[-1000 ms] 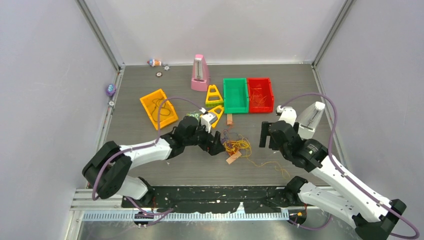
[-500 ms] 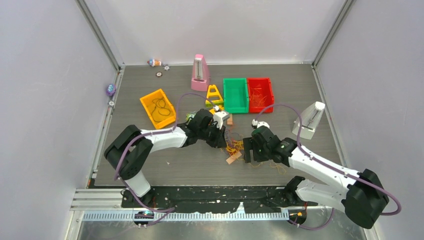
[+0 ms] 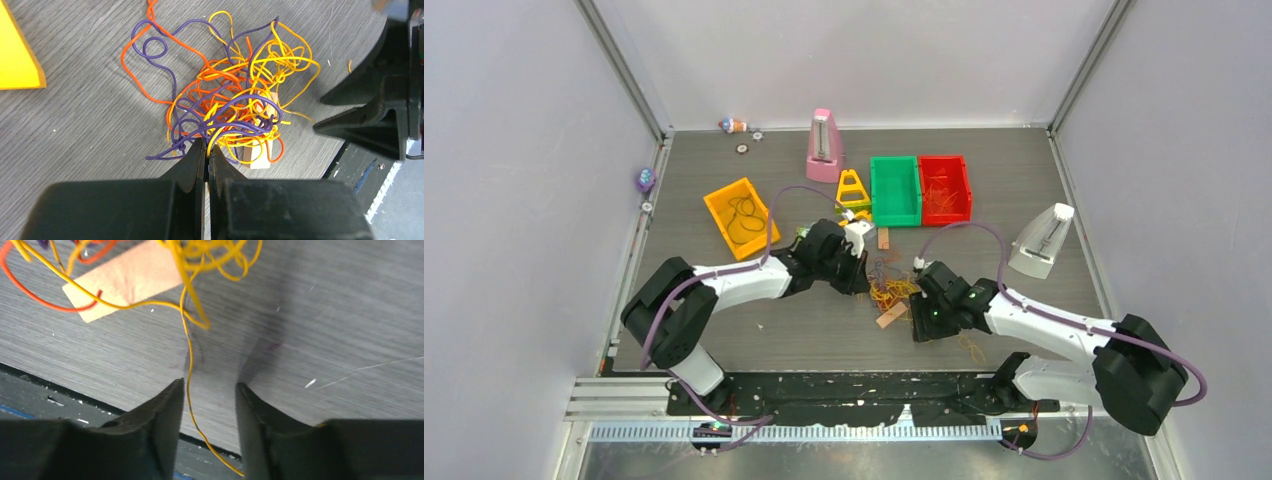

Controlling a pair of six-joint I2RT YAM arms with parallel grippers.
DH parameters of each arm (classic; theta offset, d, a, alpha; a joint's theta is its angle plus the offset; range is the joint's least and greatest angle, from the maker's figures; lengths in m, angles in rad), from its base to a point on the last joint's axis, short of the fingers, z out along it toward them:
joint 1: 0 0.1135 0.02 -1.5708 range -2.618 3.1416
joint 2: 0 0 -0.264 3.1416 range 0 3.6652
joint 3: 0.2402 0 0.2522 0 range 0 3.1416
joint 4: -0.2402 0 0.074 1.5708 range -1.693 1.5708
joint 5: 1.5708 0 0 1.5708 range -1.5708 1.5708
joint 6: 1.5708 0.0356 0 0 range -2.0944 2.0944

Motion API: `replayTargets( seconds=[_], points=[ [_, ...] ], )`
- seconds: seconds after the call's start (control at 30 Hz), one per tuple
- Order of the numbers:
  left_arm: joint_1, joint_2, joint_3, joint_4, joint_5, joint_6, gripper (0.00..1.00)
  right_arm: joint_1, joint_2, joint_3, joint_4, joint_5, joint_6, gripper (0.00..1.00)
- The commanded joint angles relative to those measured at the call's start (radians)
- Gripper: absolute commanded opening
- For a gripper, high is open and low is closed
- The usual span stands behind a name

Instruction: Untangle the cables

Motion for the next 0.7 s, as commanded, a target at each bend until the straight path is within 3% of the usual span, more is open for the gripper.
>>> replayTargets(
  seconds=[0.0,0.03,0.1,0.27,0.43,0.67],
  points=[
    [0.001,-0.081,-0.035,0.036,-0.059,0.015,0.00,0.033,0.018,0.041,-0.066,0.019,0.019,0.31],
    [0.005,-0.099,-0.048,0.045,-0.079,0.014,0.00,0.034,0.014,0.053,-0.078,0.044,0.019,0.12],
    [0.018,-0.143,-0.085,0.067,-0.133,0.006,0.00,0.034,-0.036,0.069,-0.108,0.113,0.036,0.06],
    [0.110,-0.285,-0.213,0.111,-0.311,-0.071,0.00,-0.025,-0.234,0.138,-0.210,0.336,0.095,0.05],
    [0.243,-0.526,-0.394,0.111,-0.618,-0.178,0.00,-0.146,-0.368,0.205,-0.345,0.636,0.161,0.05],
    [0.283,-0.711,-0.468,-0.016,-0.935,-0.315,0.00,-0.345,-0.568,0.196,-0.369,0.761,0.257,0.05]
  ],
)
